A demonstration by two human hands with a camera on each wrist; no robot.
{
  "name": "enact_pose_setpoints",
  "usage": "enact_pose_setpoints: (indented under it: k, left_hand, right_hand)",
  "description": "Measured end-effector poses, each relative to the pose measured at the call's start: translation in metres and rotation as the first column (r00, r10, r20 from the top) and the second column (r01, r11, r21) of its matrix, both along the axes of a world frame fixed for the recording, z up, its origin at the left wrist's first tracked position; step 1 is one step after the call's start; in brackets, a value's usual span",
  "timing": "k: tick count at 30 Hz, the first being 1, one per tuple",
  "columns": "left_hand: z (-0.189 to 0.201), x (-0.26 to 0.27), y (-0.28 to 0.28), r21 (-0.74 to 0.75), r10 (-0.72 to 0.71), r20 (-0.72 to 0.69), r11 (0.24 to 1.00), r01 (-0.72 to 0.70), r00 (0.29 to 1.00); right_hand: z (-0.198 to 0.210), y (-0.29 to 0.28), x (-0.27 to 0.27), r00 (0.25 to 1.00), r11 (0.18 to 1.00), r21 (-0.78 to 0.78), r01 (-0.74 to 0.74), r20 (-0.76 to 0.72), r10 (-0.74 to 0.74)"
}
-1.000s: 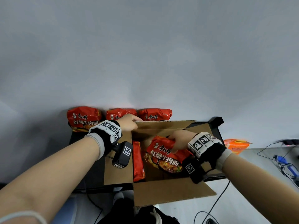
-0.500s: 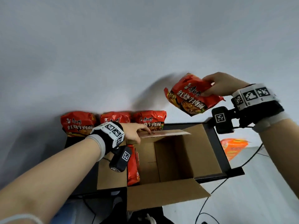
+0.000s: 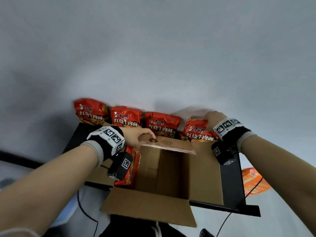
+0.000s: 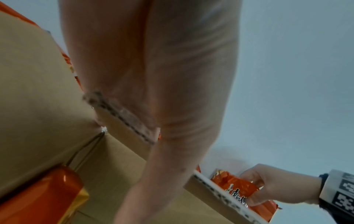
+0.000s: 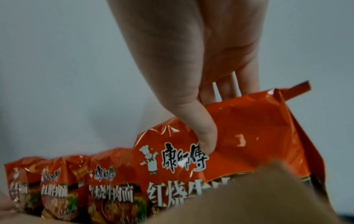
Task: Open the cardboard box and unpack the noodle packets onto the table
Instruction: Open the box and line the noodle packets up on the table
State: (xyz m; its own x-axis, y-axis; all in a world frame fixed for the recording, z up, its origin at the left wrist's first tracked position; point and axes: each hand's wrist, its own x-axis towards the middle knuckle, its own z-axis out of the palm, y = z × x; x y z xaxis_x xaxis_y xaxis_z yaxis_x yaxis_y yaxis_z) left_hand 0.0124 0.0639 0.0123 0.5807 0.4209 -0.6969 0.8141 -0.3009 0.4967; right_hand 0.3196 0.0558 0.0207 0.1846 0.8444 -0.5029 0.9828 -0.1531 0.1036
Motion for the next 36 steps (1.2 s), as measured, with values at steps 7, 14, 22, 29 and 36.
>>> enact_pose_setpoints:
  k: [7,14,22,29,36]
  left_hand:
    - [-0.003,0.006,0.002,-0.033,0.069,-0.028,0.997,-0.07,0.997]
    - [-0.004,0.007,0.0,-0.033,0.08,-0.032,0.996,-0.082,0.996]
    - [-0.002,0.007,0.004,-0.056,0.048,-0.024,0.997,-0.049,0.999]
    - [0.015,0.004,0.015,-0.108,0.011,0.016,0.994,-0.009,1.0]
    - [0.023,-0.005,0.025,-0.017,0.075,0.127,0.997,-0.074,0.989]
  right_hand:
    - [-0.028,0.012,0.004,1.0,1.0,-0.028,-0.012,-0.028,0.011]
    - [-0.042,0.01,0.003,0.999,0.998,0.039,-0.044,0.024,0.043]
    - [-0.013,0.008,-0.001,0.978,0.982,0.149,-0.114,0.193,0.085]
    - [0.067,-0.001,-0.009,0.935,0.973,0.209,0.101,-0.354,-0.021]
    - [0.107,-0.046,-0.101,0.694,0.937,-0.314,-0.153,-0.709,-0.124]
